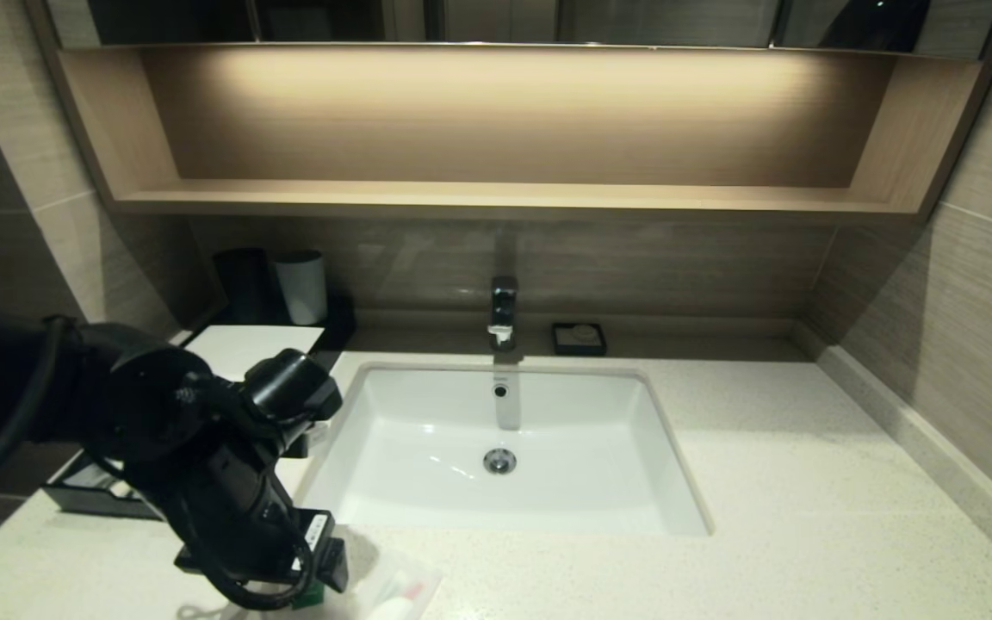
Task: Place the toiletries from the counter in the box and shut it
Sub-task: Pick up the bathroom toiletry
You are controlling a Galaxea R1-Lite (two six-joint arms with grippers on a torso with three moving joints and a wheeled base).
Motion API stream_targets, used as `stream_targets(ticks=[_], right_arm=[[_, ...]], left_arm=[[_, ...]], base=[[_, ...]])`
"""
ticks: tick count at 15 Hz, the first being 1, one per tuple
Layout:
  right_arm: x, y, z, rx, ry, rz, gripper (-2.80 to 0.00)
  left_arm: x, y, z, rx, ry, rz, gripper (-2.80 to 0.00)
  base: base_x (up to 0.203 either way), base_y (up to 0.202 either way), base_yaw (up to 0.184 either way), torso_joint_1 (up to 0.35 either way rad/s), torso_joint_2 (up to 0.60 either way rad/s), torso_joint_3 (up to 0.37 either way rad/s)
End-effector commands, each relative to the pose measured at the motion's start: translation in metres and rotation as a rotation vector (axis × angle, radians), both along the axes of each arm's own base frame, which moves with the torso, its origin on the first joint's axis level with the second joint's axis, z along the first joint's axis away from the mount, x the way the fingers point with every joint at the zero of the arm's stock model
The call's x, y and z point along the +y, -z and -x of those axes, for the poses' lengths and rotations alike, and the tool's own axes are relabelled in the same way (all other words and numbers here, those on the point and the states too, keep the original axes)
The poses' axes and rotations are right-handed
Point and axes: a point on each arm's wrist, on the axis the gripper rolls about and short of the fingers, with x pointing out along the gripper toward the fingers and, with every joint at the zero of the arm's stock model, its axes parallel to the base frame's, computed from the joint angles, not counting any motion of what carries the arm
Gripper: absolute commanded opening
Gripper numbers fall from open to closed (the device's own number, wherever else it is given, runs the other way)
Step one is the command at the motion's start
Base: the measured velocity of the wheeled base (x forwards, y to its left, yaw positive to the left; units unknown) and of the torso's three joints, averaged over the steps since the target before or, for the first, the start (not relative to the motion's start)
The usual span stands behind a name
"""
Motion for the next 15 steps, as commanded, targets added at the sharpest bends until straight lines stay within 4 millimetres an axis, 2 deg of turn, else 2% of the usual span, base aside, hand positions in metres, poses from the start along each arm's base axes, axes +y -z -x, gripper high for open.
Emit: stream_targets(ticks=[1,9,10,15], right_arm=[[0.000,0.000,0.000,0.000,0.000,-0.001,-2.80],[0.000,0.000,0.000,0.000,0.000,-0.001,-2.80],[0.000,0.000,0.000,0.000,0.000,-0.001,-2.80],[0.000,0.000,0.000,-0.001,0.000,-0.001,-2.80]], left_arm=[[0.001,0.002,-0.002,0.010,-0.008,0.000,0.00],[0.003,0.016,-0.011,0.021,-0.027,0.011,0.00],[0.003,0.016,-0.011,0.024,-0.027,0.010,-2.80],[0.004,0.018,-0.010,0.030,-0.002,0.010,-2.80]], base=[[0.000,0.000,0.000,0.000,0.00,0.000],[0.000,0.000,0.000,0.000,0.00,0.000],[0.000,0.000,0.000,0.000,0.00,0.000],[0.000,0.000,0.000,0.000,0.00,0.000]])
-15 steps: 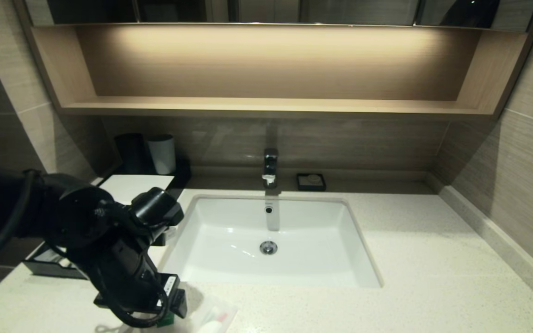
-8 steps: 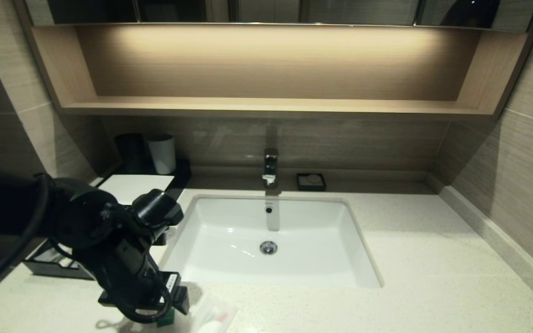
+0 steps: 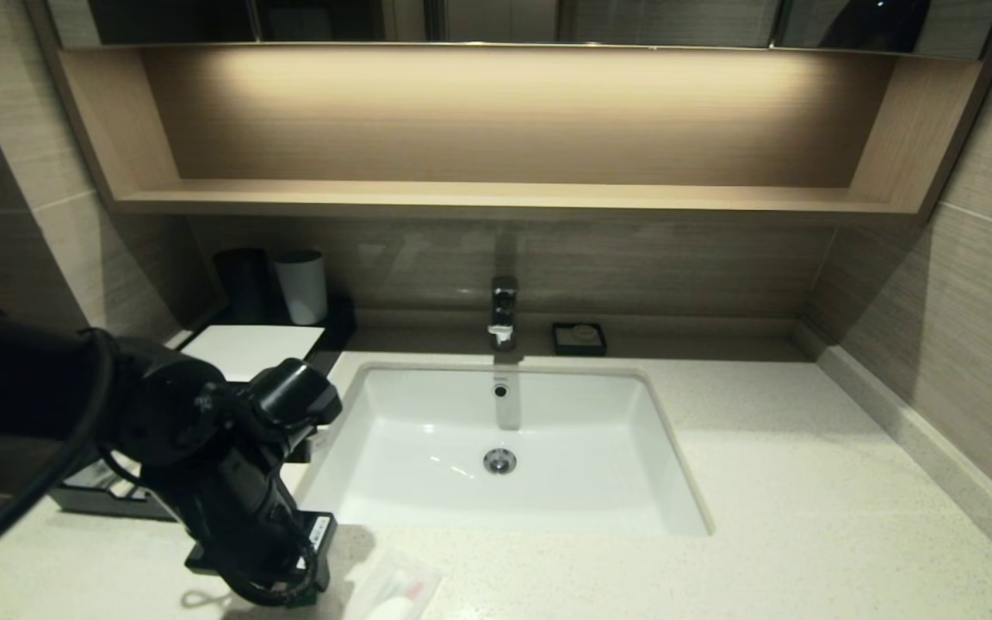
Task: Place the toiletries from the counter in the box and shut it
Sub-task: Pick up the bathroom toiletry, then place the bathroom toiletry into the drawer
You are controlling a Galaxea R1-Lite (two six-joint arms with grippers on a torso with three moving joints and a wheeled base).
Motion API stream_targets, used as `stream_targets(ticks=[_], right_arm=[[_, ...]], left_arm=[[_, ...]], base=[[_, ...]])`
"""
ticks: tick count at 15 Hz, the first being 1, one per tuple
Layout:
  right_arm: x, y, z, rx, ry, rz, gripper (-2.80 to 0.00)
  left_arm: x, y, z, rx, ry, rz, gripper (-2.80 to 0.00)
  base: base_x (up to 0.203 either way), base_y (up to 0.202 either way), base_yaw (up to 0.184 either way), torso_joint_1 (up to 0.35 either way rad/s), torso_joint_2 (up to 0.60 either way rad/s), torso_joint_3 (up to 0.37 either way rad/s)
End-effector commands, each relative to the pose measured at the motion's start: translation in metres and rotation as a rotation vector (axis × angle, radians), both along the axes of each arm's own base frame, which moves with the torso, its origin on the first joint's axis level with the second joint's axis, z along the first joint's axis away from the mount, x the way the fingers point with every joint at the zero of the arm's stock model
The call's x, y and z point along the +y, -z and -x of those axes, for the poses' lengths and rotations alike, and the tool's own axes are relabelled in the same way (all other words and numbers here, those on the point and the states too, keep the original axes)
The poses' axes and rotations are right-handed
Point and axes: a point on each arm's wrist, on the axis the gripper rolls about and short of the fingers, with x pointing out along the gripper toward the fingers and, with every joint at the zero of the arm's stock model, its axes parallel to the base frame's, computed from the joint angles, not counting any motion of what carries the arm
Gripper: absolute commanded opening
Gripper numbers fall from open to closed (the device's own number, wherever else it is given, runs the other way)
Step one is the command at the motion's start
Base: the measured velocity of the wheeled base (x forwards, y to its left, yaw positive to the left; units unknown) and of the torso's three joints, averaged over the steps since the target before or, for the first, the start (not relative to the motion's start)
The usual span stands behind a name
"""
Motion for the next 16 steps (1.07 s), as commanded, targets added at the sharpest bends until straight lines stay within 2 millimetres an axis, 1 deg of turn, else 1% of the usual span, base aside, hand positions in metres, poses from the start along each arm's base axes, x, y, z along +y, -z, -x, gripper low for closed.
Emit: stream_targets(ticks=[1,6,7,8,9,10,11,12,14,16], right_arm=[[0.000,0.000,0.000,-0.001,0.000,0.000,-2.80],[0.000,0.000,0.000,-0.001,0.000,0.000,-2.80],[0.000,0.000,0.000,0.000,0.000,0.000,-2.80],[0.000,0.000,0.000,-0.001,0.000,0.000,-2.80],[0.000,0.000,0.000,0.000,0.000,0.000,-2.80],[0.000,0.000,0.000,0.000,0.000,0.000,-2.80],[0.000,0.000,0.000,0.000,0.000,0.000,-2.80],[0.000,0.000,0.000,-0.001,0.000,0.000,-2.80],[0.000,0.000,0.000,0.000,0.000,0.000,-2.80],[0.000,0.000,0.000,-0.001,0.000,0.000,-2.80]], left_arm=[[0.000,0.002,-0.001,0.007,-0.001,-0.002,-2.80],[0.001,0.003,0.001,0.002,0.013,-0.006,-2.80],[0.002,-0.002,0.001,-0.026,0.014,-0.003,-2.80],[0.005,-0.011,0.002,-0.074,0.002,0.003,-2.80],[0.011,-0.026,0.003,-0.137,-0.021,0.008,-2.80],[0.021,-0.044,0.003,-0.207,-0.058,0.012,-2.80],[0.037,-0.058,0.000,-0.258,-0.110,0.001,-2.80],[0.052,-0.068,-0.001,-0.285,-0.157,-0.018,-2.80],[0.087,-0.078,-0.006,-0.313,-0.238,-0.061,-2.80],[0.120,-0.078,-0.012,-0.323,-0.295,-0.108,-2.80]], base=[[0.000,0.000,0.000,0.000,0.00,0.000],[0.000,0.000,0.000,0.000,0.00,0.000],[0.000,0.000,0.000,0.000,0.00,0.000],[0.000,0.000,0.000,0.000,0.00,0.000],[0.000,0.000,0.000,0.000,0.00,0.000],[0.000,0.000,0.000,0.000,0.00,0.000],[0.000,0.000,0.000,0.000,0.00,0.000],[0.000,0.000,0.000,0.000,0.00,0.000],[0.000,0.000,0.000,0.000,0.00,0.000],[0.000,0.000,0.000,0.000,0.00,0.000]])
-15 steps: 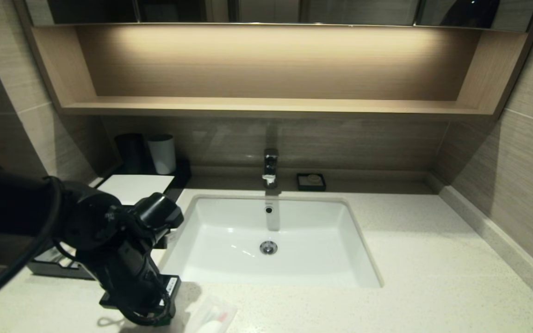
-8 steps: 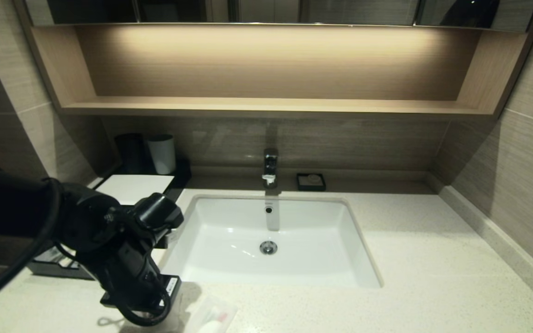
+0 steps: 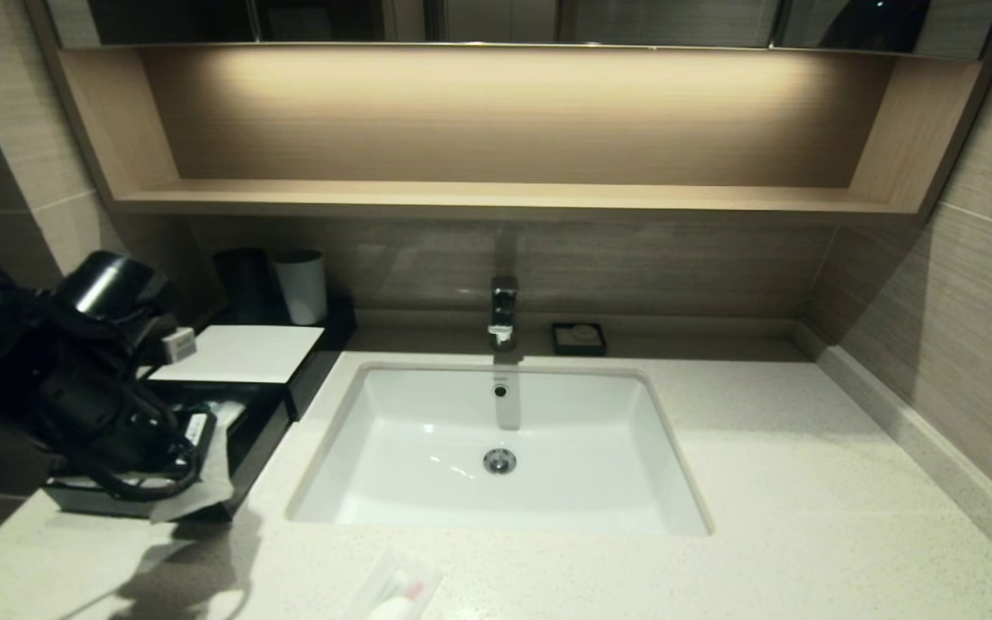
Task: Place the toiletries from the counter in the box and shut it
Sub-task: Place the bathroom toiletry into the drawer
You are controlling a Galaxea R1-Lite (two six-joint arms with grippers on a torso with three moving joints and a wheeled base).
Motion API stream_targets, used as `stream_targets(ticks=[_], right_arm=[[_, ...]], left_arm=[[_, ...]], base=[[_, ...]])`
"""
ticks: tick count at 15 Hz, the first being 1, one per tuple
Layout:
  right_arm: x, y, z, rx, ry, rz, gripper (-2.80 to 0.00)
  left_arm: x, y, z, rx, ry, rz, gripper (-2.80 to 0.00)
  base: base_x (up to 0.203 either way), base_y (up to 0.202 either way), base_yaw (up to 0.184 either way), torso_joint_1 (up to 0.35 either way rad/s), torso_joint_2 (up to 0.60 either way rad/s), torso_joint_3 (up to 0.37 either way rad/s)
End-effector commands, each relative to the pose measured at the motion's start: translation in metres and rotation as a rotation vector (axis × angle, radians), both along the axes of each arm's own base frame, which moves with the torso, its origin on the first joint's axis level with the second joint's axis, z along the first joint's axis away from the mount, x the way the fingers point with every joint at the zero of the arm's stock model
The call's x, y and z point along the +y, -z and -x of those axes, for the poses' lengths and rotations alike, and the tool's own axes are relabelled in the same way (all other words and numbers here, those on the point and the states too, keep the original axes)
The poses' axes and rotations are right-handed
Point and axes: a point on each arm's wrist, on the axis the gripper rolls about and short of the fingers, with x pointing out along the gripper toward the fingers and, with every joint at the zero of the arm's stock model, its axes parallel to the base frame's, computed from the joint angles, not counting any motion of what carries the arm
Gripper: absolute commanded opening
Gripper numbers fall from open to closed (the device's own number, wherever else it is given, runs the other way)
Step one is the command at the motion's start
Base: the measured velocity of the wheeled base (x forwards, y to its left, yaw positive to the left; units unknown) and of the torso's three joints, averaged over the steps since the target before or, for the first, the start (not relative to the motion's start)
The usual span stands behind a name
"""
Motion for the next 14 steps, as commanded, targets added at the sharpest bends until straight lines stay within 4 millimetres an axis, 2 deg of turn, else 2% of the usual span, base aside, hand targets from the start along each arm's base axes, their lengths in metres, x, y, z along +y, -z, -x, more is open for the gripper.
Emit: stream_targets(ticks=[1,3,6,14], right_arm=[[0.000,0.000,0.000,0.000,0.000,-0.001,-2.80],[0.000,0.000,0.000,0.000,0.000,-0.001,-2.80],[0.000,0.000,0.000,-0.001,0.000,-0.001,-2.80],[0.000,0.000,0.000,0.000,0.000,0.000,-2.80]], left_arm=[[0.038,-0.005,-0.005,-0.026,-0.086,-0.033,-2.80],[0.060,-0.003,-0.013,-0.036,-0.126,-0.056,-2.80],[0.081,0.011,-0.028,-0.048,-0.158,-0.073,-2.80],[0.113,0.035,-0.071,-0.054,-0.186,-0.087,-2.80]], base=[[0.000,0.000,0.000,0.000,0.00,0.000],[0.000,0.000,0.000,0.000,0.00,0.000],[0.000,0.000,0.000,0.000,0.00,0.000],[0.000,0.000,0.000,0.000,0.00,0.000]])
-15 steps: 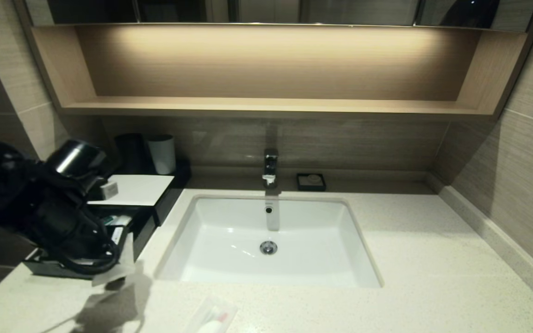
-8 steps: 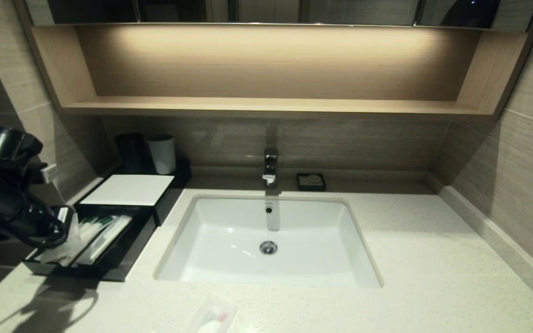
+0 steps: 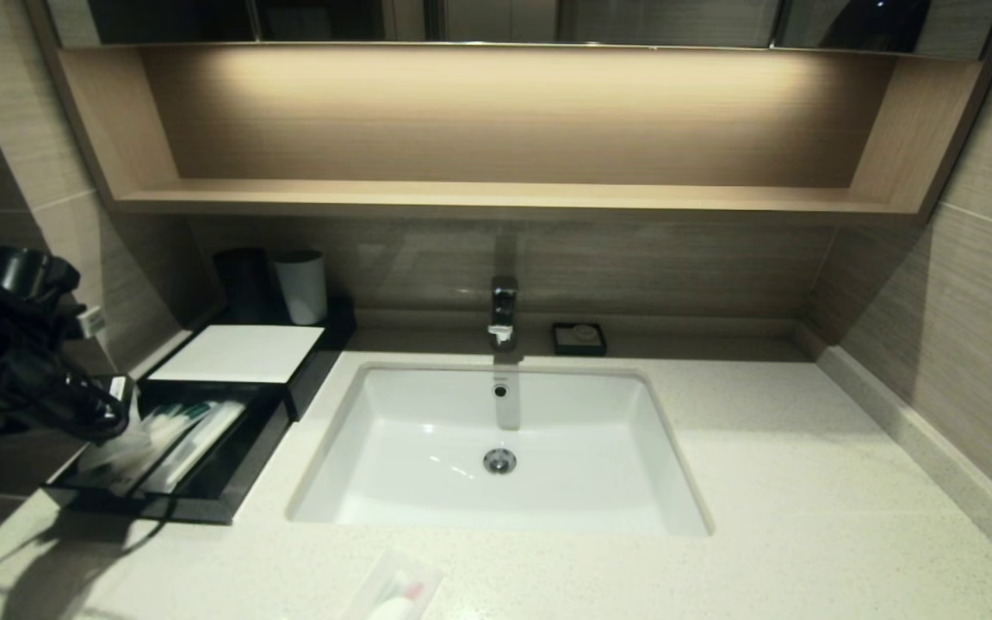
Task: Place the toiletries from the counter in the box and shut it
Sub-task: Place the bathroom toiletry into the drawer
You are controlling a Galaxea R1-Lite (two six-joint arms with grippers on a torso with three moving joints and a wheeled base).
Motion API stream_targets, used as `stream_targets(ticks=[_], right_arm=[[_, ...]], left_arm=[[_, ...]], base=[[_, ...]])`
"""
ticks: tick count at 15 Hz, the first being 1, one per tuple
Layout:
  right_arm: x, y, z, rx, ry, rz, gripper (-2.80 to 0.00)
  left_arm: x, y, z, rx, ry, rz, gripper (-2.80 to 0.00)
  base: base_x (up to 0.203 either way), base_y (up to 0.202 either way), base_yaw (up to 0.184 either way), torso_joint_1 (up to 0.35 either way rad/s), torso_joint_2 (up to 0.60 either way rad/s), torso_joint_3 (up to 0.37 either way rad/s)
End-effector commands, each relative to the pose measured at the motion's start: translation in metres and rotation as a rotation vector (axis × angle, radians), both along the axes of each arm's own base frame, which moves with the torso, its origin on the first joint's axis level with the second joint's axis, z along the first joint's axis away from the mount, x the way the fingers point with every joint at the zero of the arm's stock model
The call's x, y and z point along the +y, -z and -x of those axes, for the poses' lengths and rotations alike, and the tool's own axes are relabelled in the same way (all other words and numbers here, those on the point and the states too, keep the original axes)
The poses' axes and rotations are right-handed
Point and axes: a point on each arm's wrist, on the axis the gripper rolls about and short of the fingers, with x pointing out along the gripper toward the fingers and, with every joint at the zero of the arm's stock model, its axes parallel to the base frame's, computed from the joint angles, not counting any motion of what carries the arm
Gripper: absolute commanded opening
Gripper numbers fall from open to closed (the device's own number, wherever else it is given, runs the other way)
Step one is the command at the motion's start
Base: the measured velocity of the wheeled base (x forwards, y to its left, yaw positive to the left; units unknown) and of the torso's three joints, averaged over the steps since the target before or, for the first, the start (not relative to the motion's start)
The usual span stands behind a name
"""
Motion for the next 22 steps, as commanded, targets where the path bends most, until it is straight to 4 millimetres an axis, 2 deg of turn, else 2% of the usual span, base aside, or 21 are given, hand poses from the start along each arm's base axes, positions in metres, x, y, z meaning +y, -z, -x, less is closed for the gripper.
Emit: stream_targets(ticks=[1,4,10,17,22], right_arm=[[0.000,0.000,0.000,0.001,0.000,-0.001,-2.80],[0.000,0.000,0.000,-0.001,0.000,0.001,-2.80],[0.000,0.000,0.000,0.001,0.000,-0.001,-2.80],[0.000,0.000,0.000,-0.001,0.000,-0.001,-2.80],[0.000,0.000,0.000,-0.001,0.000,-0.001,-2.80]], left_arm=[[0.007,0.015,-0.014,0.034,0.002,0.006,-2.80],[0.013,0.026,-0.028,0.048,0.027,0.029,-2.80],[0.028,0.032,-0.049,0.027,0.043,0.020,-2.80],[0.027,0.040,-0.053,0.041,0.153,0.061,-2.80],[0.027,0.043,-0.052,0.053,0.157,0.072,-2.80]], base=[[0.000,0.000,0.000,0.000,0.00,0.000],[0.000,0.000,0.000,0.000,0.00,0.000],[0.000,0.000,0.000,0.000,0.00,0.000],[0.000,0.000,0.000,0.000,0.00,0.000],[0.000,0.000,0.000,0.000,0.00,0.000]])
